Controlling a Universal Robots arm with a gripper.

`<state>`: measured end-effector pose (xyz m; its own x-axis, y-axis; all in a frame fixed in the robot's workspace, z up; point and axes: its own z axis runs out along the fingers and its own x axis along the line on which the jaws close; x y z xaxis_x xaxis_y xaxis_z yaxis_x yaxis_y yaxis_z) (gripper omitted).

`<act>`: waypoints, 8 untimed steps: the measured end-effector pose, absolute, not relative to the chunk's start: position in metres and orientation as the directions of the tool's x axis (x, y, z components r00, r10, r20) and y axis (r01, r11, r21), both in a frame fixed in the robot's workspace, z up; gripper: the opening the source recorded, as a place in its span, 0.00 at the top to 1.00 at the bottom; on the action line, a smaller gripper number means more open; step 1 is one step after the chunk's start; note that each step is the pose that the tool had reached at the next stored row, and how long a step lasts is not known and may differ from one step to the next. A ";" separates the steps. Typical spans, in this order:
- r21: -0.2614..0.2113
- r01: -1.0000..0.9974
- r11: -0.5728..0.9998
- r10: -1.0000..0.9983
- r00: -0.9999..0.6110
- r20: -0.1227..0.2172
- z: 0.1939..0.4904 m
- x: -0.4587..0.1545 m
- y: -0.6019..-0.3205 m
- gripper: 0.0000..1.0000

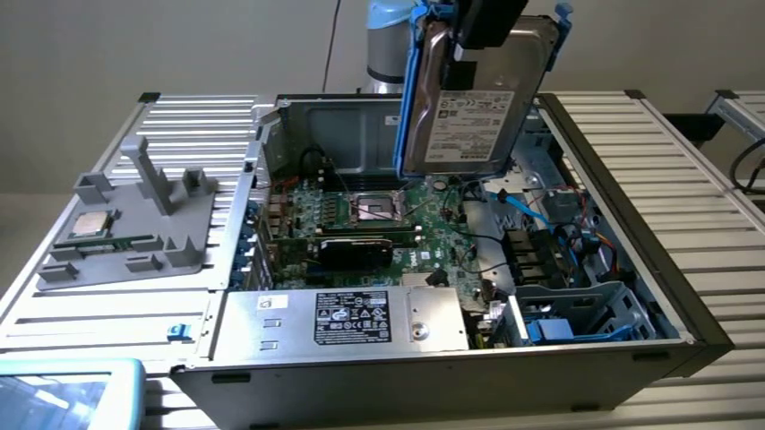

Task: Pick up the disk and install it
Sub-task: 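Pick up the disk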

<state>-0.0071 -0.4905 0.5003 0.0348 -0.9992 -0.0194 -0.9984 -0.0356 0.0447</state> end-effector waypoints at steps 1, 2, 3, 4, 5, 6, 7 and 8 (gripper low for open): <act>0.045 -0.998 -0.036 -0.999 0.035 -0.019 0.501 -0.005 -0.493 0.63; 0.045 -0.998 -0.036 -0.999 0.035 -0.019 0.501 -0.003 -0.495 0.63; 0.045 -0.998 -0.035 -0.999 0.035 -0.019 0.502 -0.001 -0.498 0.63; 0.045 -0.998 -0.036 -0.999 0.035 -0.019 0.503 0.001 -0.500 0.63; 0.045 -0.998 -0.036 -0.999 0.035 -0.019 0.503 0.003 -0.503 0.63; 0.045 -0.998 -0.036 -0.999 0.035 -0.019 0.504 0.006 -0.505 0.63; 0.045 -0.998 -0.036 -0.999 0.035 -0.019 0.504 0.009 -0.507 0.63; 0.045 -0.998 -0.036 -0.999 0.035 -0.019 0.505 0.012 -0.509 0.63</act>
<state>0.0119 -0.5092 0.5052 0.0347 -0.9992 -0.0194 -0.9984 -0.0355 0.0447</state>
